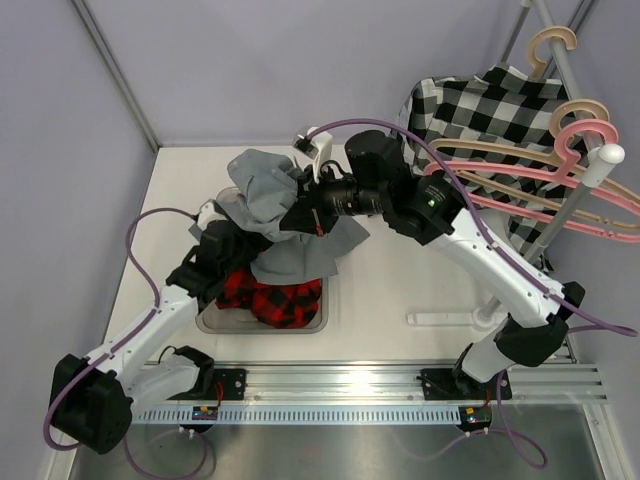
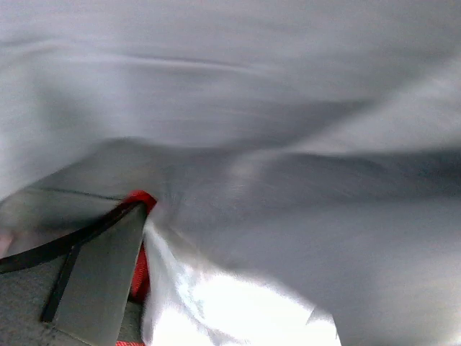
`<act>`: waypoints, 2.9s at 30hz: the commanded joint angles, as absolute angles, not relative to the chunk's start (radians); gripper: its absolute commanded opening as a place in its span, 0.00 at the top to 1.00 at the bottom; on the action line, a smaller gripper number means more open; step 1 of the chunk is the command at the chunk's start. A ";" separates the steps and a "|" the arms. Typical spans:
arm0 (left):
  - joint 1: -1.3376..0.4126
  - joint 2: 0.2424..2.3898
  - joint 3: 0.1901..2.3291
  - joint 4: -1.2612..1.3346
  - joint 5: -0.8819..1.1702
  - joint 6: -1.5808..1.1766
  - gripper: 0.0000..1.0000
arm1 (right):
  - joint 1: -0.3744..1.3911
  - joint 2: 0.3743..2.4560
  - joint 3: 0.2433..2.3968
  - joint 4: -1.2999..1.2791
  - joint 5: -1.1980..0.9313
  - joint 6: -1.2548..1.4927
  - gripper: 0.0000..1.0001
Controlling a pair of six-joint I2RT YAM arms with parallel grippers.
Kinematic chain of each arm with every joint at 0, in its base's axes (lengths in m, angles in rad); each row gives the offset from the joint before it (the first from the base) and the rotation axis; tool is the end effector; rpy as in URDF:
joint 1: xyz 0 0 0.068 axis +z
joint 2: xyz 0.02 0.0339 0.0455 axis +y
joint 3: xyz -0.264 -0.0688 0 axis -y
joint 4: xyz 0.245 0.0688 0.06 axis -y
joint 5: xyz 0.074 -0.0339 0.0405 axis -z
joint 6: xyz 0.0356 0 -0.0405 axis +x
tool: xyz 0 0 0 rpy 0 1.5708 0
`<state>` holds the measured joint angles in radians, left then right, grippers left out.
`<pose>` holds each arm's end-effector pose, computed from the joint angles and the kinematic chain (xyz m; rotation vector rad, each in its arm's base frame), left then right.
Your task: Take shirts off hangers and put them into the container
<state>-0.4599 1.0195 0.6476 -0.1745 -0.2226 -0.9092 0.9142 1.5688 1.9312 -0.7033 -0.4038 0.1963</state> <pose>0.2048 -0.0927 0.2488 -0.6115 2.0688 -0.5790 0.1891 0.2682 0.4848 -0.9879 1.7976 1.1090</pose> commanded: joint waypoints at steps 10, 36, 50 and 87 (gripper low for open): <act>-0.339 1.077 0.896 -0.123 -0.109 -0.877 0.01 | 0.948 1.637 2.192 -0.824 -0.569 0.134 1.00; -0.261 0.730 0.811 -0.399 -0.317 -0.783 0.01 | 0.784 1.877 1.842 -0.474 -0.508 0.255 1.00; -0.261 0.650 0.959 -0.477 -0.170 -0.664 0.01 | 0.854 2.393 2.155 -0.859 -0.375 0.242 0.85; -0.261 0.681 1.002 -0.448 0.096 -0.537 0.01 | 1.041 1.482 1.619 -0.838 0.348 0.374 0.01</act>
